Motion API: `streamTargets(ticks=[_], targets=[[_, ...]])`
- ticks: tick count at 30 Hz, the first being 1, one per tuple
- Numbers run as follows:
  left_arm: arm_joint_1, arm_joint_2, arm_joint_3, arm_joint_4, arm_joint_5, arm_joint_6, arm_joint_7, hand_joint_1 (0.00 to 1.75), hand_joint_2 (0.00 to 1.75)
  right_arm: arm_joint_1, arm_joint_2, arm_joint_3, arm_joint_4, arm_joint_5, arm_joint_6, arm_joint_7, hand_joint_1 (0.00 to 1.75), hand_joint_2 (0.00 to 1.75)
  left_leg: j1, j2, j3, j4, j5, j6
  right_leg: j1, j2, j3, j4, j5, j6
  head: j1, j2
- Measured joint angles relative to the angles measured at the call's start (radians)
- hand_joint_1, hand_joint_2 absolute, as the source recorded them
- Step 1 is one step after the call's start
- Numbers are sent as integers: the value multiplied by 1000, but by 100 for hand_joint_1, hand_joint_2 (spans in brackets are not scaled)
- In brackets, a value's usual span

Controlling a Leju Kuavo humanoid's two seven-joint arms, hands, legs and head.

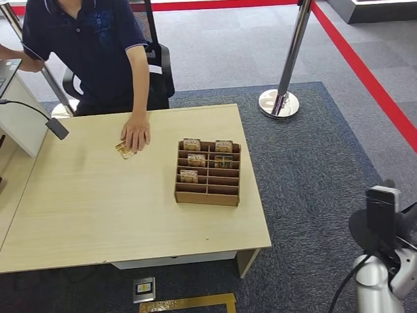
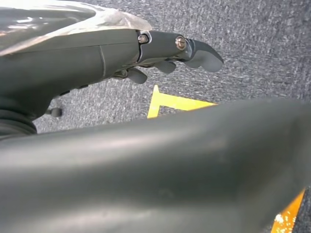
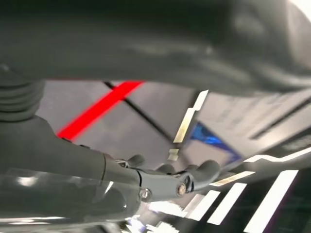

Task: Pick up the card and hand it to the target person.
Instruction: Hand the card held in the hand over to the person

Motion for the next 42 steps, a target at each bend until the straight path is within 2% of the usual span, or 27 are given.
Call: streamTargets(ticks=[3,5,9,13,16,19,21,24,28,32,42], targets=[[0,0,11,0,3,-2,3,0,0,51,0,-173,2,-288,66,-39,0,175,0,1,0,0,0,0,0,0,0,0,0,0,0,0],[-1,-1,15,0,3,-7,6,0,0,63,4,-281,44,-363,135,-50,0,175,0,1,0,0,0,1,0,0,0,0,0,0,0,0],[-1,-2,18,0,-1,-18,15,0,0,58,9,-491,257,-330,217,-20,0,175,0,0,0,0,0,1,0,0,1,-1,0,0,0,0],[-2,-2,19,0,-11,-30,15,0,0,38,1,-632,596,-184,193,31,0,175,1,1,0,-1,0,1,1,0,1,0,0,0,0,0],[-4,-2,20,0,-19,-45,12,0,0,17,-4,-669,852,-75,202,155,0,175,2,1,0,-1,0,0,2,0,1,0,0,0,0,0],[-5,-1,20,0,-23,-69,1,0,0,-4,10,-677,1047,-27,282,287,0,175,2,1,0,-1,1,-1,2,0,0,1,0,-1,0,0],[-6,0,20,0,-23,-84,-6,0,0,-15,29,-679,1138,-3,335,340,0,175,2,1,0,-1,1,-2,2,0,0,2,0,-1,0,0],[-6,0,19,1,-28,-100,-12,0,0,-26,64,-673,1231,45,387,353,0,175,2,1,0,-1,2,-2,2,0,0,4,0,-2,-1,0],[-7,1,15,1,-44,-107,-15,0,0,-42,104,-644,1303,93,431,309,0,175,2,1,1,-1,2,-3,2,0,0,4,0,-2,-1,0],[-7,3,14,2,-49,-107,-18,0,175,-63,131,-605,1341,149,432,288,0,175,1,1,1,-1,2,-3,2,0,0,4,0,-2,-1,0],[-3,16,7,2,-76,-134,-62,0,175,-99,143,-531,1366,193,432,256,0,175,1,1,1,-1,2,-3,1,0,-1,4,0,-2,-1,0]])
